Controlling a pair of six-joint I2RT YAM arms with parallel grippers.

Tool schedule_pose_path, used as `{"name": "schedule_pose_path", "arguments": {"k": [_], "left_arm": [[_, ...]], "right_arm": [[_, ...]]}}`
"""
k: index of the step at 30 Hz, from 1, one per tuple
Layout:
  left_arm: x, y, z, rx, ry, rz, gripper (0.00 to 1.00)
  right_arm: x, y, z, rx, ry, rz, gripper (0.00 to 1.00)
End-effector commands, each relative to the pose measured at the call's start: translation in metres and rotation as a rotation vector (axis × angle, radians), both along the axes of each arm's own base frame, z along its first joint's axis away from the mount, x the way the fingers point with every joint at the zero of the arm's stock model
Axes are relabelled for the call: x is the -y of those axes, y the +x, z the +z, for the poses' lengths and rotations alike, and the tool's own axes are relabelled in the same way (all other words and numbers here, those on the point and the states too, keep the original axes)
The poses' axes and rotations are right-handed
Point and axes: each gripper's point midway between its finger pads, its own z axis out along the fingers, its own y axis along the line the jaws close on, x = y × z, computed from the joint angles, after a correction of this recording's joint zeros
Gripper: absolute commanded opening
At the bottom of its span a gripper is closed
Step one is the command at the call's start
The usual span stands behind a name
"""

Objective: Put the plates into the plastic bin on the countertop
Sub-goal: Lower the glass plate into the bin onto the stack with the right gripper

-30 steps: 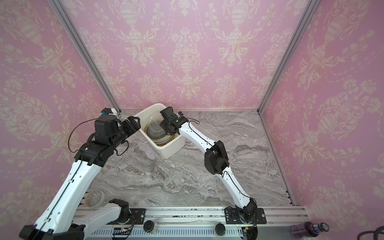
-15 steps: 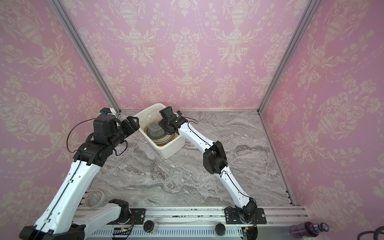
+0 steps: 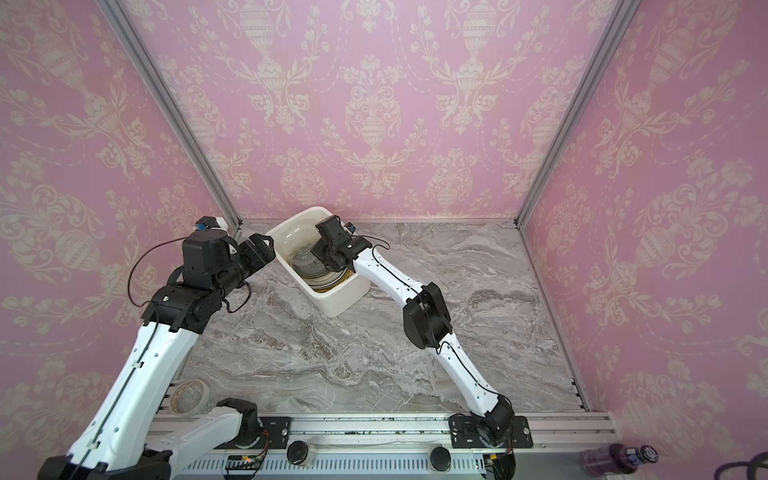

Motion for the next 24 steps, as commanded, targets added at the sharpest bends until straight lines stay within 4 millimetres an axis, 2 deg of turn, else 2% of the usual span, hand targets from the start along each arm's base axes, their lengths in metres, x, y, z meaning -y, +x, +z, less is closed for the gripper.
{"name": "schedule_pose_path", "arguments": {"k": [1, 5, 11, 16, 24], "left_arm": [[-0.006, -0.005, 0.010, 0.019, 0.022, 0.014, 0.84], [-0.008, -0.007, 0.011, 0.022, 0.023, 0.017, 0.84], [-0.010, -0.011, 0.011, 0.023, 0.027, 0.023, 0.84], [-0.012, -0.012, 0.014, 0.028, 0.035, 0.028, 0.84], [-0.013, -0.011, 0.013, 0.025, 0.037, 0.031, 0.84]], "right_arm": [[0.000, -0.008, 0.006, -0.008, 0.006, -0.003, 0.00], [0.001, -0.009, 0.014, -0.008, 0.025, -0.014, 0.00], [0.000, -0.007, 0.014, -0.015, 0.041, -0.031, 0.00], [0.004, -0.004, 0.007, -0.033, 0.040, -0.051, 0.13], [0.008, 0.002, 0.018, -0.010, 0.050, -0.072, 0.22]]}}
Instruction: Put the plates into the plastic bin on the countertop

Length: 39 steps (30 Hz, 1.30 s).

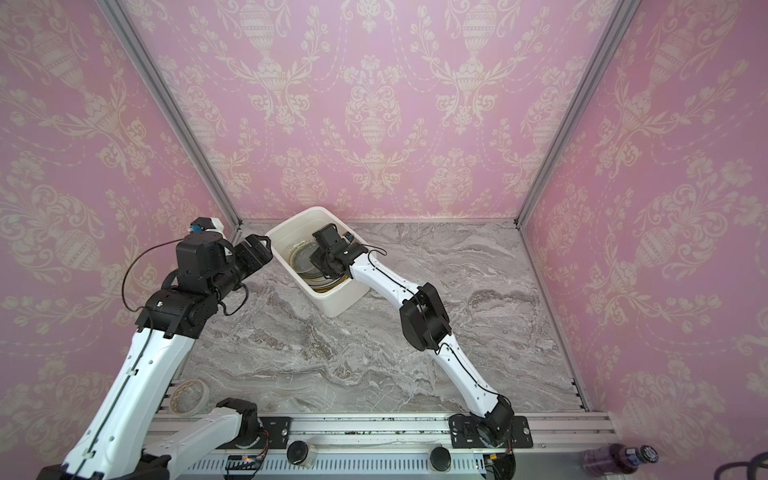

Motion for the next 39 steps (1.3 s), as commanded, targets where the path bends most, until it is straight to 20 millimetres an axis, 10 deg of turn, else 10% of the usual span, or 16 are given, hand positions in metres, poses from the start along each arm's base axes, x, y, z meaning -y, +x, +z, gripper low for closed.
{"name": "schedule_pose_path", "arguments": {"k": [1, 10, 19, 25, 32, 39], "left_arm": [[-0.010, -0.004, 0.007, 0.006, 0.035, 0.027, 0.84], [-0.022, -0.009, 0.022, 0.022, 0.130, 0.049, 0.89], [-0.035, -0.018, 0.038, 0.045, 0.189, 0.082, 0.90], [-0.037, -0.018, 0.013, -0.017, 0.227, 0.069, 0.94], [-0.079, -0.027, -0.037, -0.070, 0.351, 0.237, 0.99], [-0.099, -0.016, -0.112, -0.105, 0.450, 0.243, 0.99]], "right_arm": [[0.014, 0.013, 0.037, 0.051, 0.043, -0.054, 0.24], [0.023, 0.012, 0.104, 0.178, 0.063, -0.049, 0.51], [0.045, -0.005, 0.189, 0.363, 0.026, -0.004, 0.54], [0.076, -0.033, 0.247, 0.596, -0.160, 0.165, 0.59], [0.182, -0.066, 0.248, 0.732, -0.495, 0.211, 0.74], [0.341, -0.094, 0.190, 0.699, -0.762, 0.000, 0.75]]}}
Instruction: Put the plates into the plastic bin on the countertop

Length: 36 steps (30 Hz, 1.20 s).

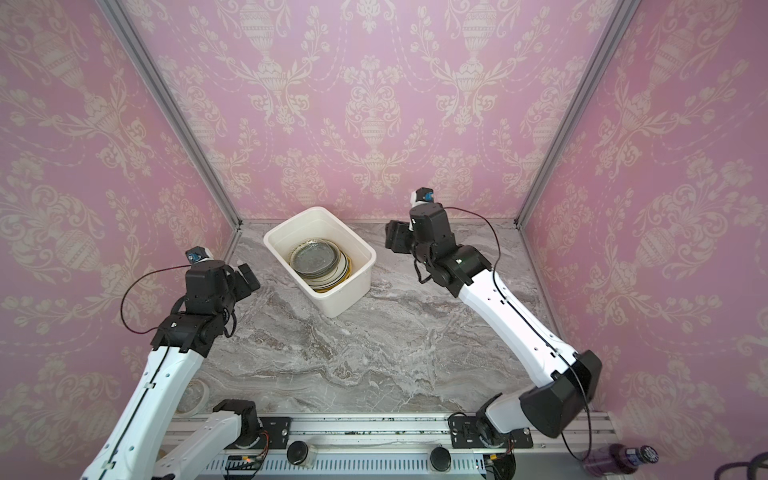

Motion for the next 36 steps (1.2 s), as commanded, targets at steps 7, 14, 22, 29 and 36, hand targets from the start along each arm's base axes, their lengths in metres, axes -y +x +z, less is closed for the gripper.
{"name": "schedule_pose_path", "arguments": {"k": [7, 14, 22, 29, 36], "left_arm": [[-0.016, 0.010, -0.083, 0.031, 0.195, -0.047, 0.99], [-0.007, 0.024, -0.125, 0.059, 0.179, -0.107, 0.99], [0.001, 0.060, -0.141, 0.134, 0.208, -0.170, 0.99], [0.017, 0.081, -0.162, 0.159, 0.237, -0.284, 0.99], [0.004, 0.089, -0.164, 0.145, 0.263, -0.212, 0.99]], "right_arm": [[0.154, -0.045, -0.109, 0.041, -0.303, -0.267, 0.72], [0.172, -0.057, -0.179, 0.095, -0.346, -0.290, 0.73], [0.162, -0.020, -0.211, 0.152, -0.308, -0.229, 0.73], [0.163, -0.006, -0.229, 0.196, -0.241, -0.135, 0.73], [0.171, 0.005, -0.244, 0.138, -0.245, -0.172, 1.00]]}}
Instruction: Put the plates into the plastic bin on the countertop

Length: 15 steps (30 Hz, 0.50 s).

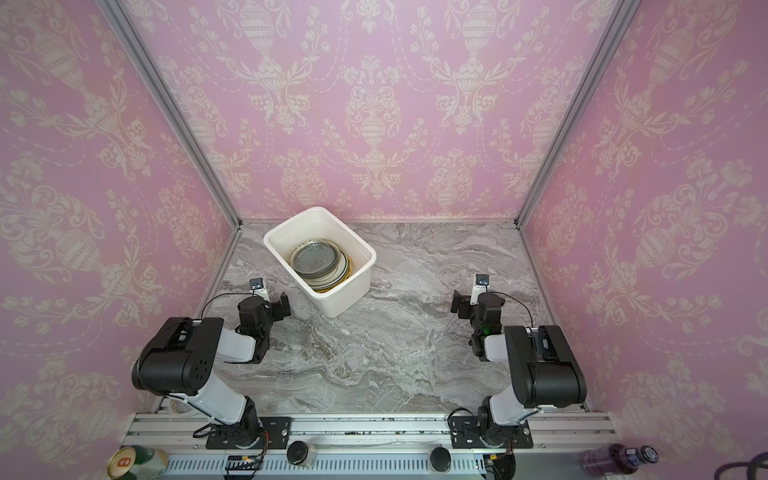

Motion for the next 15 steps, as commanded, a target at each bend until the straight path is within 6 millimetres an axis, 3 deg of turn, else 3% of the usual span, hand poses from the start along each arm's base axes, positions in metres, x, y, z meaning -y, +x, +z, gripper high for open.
{"name": "schedule_pose_path", "arguments": {"k": [1, 15], "left_arm": [[-0.009, 0.009, 0.017, 0.049, 0.024, 0.037, 0.99], [-0.006, 0.010, 0.019, 0.069, 0.030, 0.013, 0.99]], "right_arm": [[-0.008, 0.012, 0.022, 0.077, -0.006, 0.027, 1.00], [-0.021, 0.016, 0.021, 0.060, 0.000, 0.108, 1.00]]}}
